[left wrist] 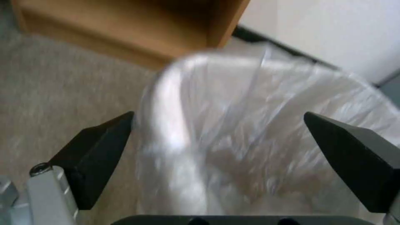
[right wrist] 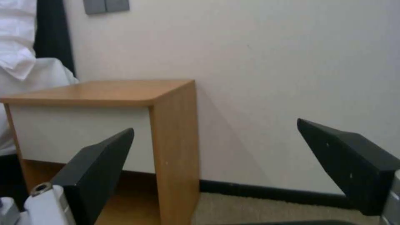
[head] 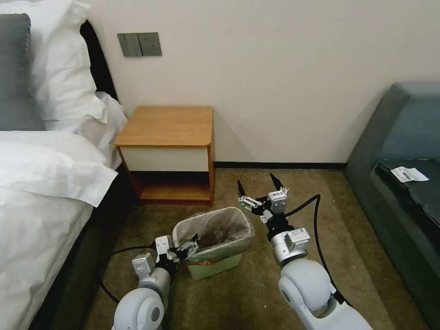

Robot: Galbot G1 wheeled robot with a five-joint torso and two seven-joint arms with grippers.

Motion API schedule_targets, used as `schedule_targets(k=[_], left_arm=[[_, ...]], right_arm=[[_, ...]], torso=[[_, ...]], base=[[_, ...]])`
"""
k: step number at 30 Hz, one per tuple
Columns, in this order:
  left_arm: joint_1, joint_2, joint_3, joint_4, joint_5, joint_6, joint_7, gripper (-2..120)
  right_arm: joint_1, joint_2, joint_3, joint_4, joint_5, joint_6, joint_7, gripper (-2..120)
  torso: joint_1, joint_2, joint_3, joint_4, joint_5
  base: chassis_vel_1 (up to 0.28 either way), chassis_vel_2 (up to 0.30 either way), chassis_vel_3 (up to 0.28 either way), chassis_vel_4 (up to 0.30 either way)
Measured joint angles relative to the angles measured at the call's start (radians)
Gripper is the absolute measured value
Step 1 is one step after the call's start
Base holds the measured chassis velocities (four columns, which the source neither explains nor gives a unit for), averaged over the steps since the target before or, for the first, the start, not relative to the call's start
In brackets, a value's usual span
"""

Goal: Pick up the garbage bag from the table and place it over the trash can.

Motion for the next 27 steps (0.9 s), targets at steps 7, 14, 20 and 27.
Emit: schedule_targets(k=[7, 14, 20, 27], left_arm=[[0.025, 0.001, -0.015, -0.019, 0.099, -0.153, 0.041, 100], [0.007, -0.016, -0.025, 0.063, 0.241, -0.557, 0.102, 96], [-0.019, -0.008, -0.031, 0.123, 0.288, -0.686, 0.135, 94], [-0.018, -0.013, -0.034, 0.142, 0.270, -0.752, 0.190, 95]], right_arm=[[-0.011, 0.027, 0.002, -0.014, -0.020, 0.005, -0.002, 100], [-0.058, 0.082, 0.014, -0.038, -0.048, 0.048, -0.006, 100], [-0.079, 0.128, 0.045, -0.102, -0.101, 0.170, -0.018, 100], [-0.091, 0.172, 0.075, -0.191, -0.146, 0.264, -0.045, 100]], torso=[[0.000, 0.000, 0.000, 0.0001, 0.0002], [0.000, 0.000, 0.000, 0.0001, 0.0001], [0.000, 0.000, 0.000, 0.0000, 0.0001], [0.000, 0.000, 0.000, 0.0001, 0.0002]], base=[[0.000, 0.000, 0.000, 0.000], [0.000, 0.000, 0.000, 0.000], [0.000, 0.000, 0.000, 0.000], [0.000, 0.000, 0.000, 0.000]])
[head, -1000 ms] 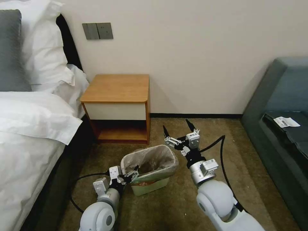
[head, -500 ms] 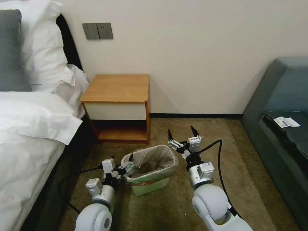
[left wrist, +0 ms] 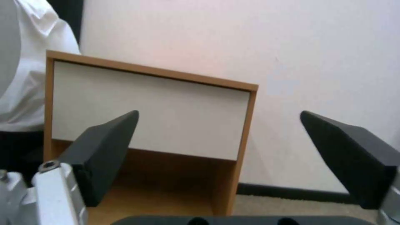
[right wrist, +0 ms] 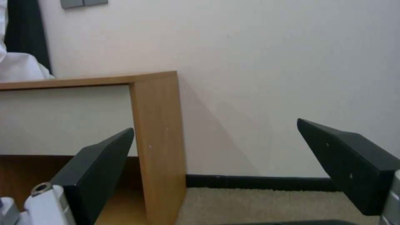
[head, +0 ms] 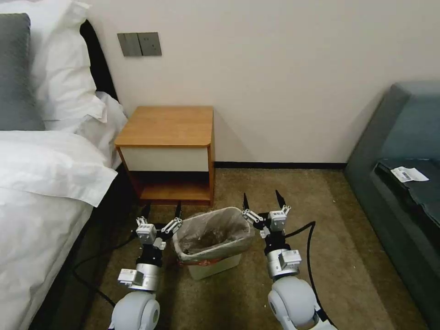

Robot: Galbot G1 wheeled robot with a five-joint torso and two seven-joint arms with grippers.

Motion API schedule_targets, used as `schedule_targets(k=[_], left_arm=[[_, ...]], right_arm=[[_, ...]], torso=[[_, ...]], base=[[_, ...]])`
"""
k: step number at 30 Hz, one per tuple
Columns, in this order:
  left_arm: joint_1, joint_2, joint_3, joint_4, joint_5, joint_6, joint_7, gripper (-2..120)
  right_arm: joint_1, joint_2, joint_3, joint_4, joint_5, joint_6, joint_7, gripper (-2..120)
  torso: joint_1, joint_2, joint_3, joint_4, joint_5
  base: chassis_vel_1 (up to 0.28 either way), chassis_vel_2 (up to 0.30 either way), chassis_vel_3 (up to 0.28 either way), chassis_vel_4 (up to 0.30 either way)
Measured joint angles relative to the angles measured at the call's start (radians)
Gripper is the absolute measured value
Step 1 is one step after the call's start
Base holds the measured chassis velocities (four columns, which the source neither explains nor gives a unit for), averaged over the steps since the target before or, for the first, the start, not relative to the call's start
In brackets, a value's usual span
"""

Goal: Pick up the garbage bag from the table and place it over the trash can.

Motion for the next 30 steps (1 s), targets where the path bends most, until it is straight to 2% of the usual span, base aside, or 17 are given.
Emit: schedule_targets(k=[5, 30], left_arm=[[-0.002, -0.004, 0.000, 0.005, -0.002, -0.001, -0.002, 86], [-0.002, -0.005, 0.000, 0.005, -0.005, 0.009, -0.008, 86]], right_arm=[[0.000, 0.007, 0.005, -0.010, -0.003, 0.012, -0.005, 100], [0.002, 0.005, 0.004, -0.008, -0.001, 0.009, -0.006, 100]], torso=[[0.000, 0.000, 0.000, -0.0001, -0.0001], [0.000, 0.000, 0.000, -0.0001, -0.0001]], base=[[0.000, 0.000, 0.000, 0.000], [0.000, 0.000, 0.000, 0.000]])
